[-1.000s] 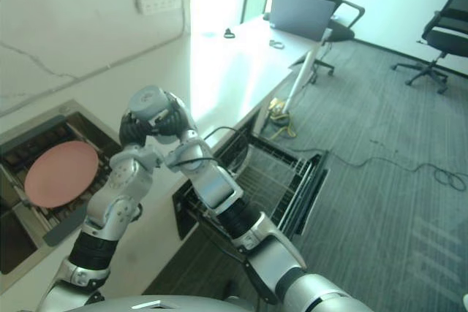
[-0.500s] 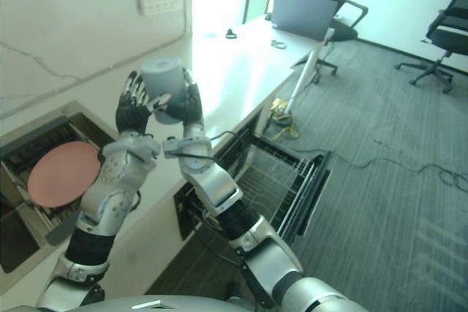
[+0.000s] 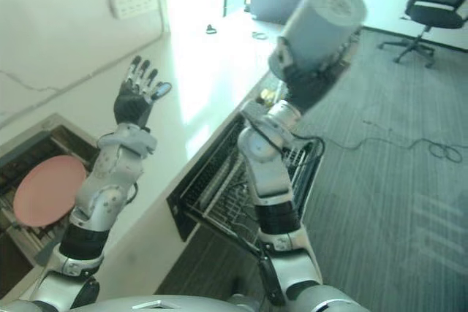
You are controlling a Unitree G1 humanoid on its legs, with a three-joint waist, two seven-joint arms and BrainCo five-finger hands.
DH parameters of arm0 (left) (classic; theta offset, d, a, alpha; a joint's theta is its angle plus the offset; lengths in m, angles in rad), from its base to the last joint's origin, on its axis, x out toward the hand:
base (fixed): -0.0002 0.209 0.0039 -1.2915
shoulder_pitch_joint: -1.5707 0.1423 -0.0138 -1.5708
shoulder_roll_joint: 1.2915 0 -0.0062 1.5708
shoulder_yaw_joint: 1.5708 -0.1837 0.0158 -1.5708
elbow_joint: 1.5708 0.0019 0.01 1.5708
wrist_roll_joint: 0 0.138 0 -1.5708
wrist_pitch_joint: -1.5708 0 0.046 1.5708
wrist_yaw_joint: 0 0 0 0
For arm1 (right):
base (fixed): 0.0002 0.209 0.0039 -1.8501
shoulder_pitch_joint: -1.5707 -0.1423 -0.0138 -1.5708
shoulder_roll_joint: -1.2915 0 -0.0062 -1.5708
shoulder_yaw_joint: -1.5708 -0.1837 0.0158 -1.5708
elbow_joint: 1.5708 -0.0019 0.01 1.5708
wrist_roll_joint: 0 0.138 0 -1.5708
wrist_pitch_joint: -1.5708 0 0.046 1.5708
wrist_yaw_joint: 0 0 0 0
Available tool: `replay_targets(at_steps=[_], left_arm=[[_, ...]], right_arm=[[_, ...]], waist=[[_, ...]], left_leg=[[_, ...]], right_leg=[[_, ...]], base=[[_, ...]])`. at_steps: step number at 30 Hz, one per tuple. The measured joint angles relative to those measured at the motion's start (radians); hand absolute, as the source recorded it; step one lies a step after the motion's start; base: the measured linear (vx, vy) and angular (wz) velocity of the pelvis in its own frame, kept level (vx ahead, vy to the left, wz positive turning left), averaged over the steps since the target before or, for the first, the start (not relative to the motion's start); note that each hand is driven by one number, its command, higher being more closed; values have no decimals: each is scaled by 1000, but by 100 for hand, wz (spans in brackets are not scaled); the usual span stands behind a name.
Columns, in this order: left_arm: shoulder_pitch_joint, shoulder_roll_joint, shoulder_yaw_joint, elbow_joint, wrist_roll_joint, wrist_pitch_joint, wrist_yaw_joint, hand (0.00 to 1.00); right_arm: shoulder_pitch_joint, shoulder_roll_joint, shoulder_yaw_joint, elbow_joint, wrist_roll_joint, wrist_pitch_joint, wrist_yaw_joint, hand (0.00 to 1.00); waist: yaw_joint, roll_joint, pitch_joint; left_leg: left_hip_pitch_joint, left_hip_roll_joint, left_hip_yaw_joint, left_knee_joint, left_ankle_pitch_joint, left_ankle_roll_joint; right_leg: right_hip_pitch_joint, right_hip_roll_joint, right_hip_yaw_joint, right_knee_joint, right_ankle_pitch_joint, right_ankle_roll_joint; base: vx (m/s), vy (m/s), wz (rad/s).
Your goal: Walk over to the sink, pick up the cup, carry it to the dishwasher, place the cup inside the dishwasher, then close the dishwasher door
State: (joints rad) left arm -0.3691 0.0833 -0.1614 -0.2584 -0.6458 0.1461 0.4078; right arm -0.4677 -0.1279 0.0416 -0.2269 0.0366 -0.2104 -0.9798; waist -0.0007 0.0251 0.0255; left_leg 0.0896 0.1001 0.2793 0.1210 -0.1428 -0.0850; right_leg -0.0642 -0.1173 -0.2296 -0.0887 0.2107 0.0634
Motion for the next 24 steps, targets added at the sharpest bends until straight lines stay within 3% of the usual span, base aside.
replay_targets(at_steps=[4,6,8,11,13,19,24], left_arm=[[125,-19,-11,-31,6,-64,-32,0],[219,-32,-77,2,50,-131,-47,0],[265,-37,-121,46,86,-174,-47,0],[280,-38,-159,120,126,-211,-52,0],[290,-43,-168,141,162,-212,-75,0],[362,-45,-121,159,179,-212,-134,0],[414,-45,-74,129,198,-214,-193,0]], right_arm=[[153,1,-106,-81,100,-184,0,100],[240,1,-195,-99,210,-289,25,100],[296,1,-254,-117,284,-331,60,100],[391,-2,-302,-116,358,-323,146,100],[461,-1,-300,-109,404,-280,241,100],[545,3,-289,60,427,-204,452,100],[551,21,-296,265,363,-179,449,100]], waist=[[-14,4,0],[-18,4,1],[-21,6,2],[-48,7,3],[-68,9,12],[-62,9,23],[-27,5,27]], left_leg=[[1,0,16,1,-8,2],[-2,0,28,15,-20,3],[-5,0,51,21,-35,5],[-17,0,87,47,-58,8],[-19,1,104,61,-69,8],[-42,8,85,93,-90,10],[-75,7,6,103,-82,16]], right_leg=[[-7,3,23,3,2,2],[-10,3,39,2,2,6],[-17,5,63,0,3,11],[-41,5,99,0,-2,22],[-48,6,114,2,-1,23],[-47,4,104,0,-1,23],[-34,-10,23,6,-1,26]], base=[[2,18,-13],[-15,29,-17],[-40,36,-31],[-34,28,-37],[-11,27,-28],[0,11,5],[22,3,47]])
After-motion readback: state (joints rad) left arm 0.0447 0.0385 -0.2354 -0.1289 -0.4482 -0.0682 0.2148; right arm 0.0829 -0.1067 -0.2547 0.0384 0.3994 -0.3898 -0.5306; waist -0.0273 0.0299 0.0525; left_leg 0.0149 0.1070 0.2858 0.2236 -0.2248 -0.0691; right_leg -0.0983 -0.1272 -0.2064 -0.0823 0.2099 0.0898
